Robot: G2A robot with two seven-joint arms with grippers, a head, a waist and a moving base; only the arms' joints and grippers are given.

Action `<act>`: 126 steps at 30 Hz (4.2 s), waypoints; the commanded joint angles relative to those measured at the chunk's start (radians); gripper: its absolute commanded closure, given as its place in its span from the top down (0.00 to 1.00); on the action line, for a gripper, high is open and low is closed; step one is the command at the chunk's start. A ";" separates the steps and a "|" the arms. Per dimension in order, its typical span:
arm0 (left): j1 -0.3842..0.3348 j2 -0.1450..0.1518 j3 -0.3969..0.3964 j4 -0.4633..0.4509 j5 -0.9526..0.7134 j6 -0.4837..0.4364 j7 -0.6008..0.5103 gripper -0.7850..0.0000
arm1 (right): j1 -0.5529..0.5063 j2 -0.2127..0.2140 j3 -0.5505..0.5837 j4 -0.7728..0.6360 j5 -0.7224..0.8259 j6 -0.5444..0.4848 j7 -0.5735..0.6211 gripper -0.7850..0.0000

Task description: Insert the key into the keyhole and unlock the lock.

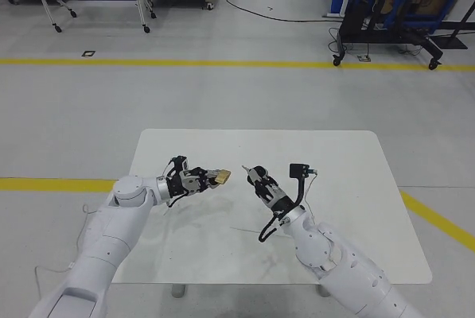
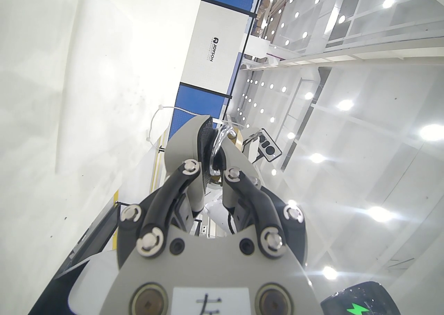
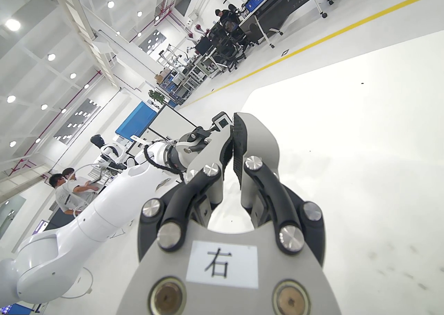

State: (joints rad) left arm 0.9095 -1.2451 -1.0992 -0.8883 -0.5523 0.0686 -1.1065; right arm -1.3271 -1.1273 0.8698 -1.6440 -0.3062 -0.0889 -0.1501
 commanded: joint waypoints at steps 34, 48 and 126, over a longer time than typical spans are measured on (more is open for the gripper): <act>0.078 0.012 -0.009 -0.131 0.046 -0.034 0.096 0.00 | -0.035 -0.015 0.109 -0.128 0.379 0.269 0.408 0.00; 0.084 0.015 -0.009 -0.148 0.058 -0.033 0.108 0.00 | -0.010 -0.034 0.102 -0.091 0.393 0.279 0.413 0.00; 0.155 0.012 -0.036 -0.327 -0.026 -0.061 0.313 0.00 | 0.007 -0.110 0.152 0.083 0.825 0.035 0.648 0.38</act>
State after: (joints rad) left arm 1.0676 -1.2311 -1.1423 -1.2126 -0.5764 0.0058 -0.7998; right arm -1.3223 -1.2358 1.0231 -1.5684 0.5102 -0.0482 0.4914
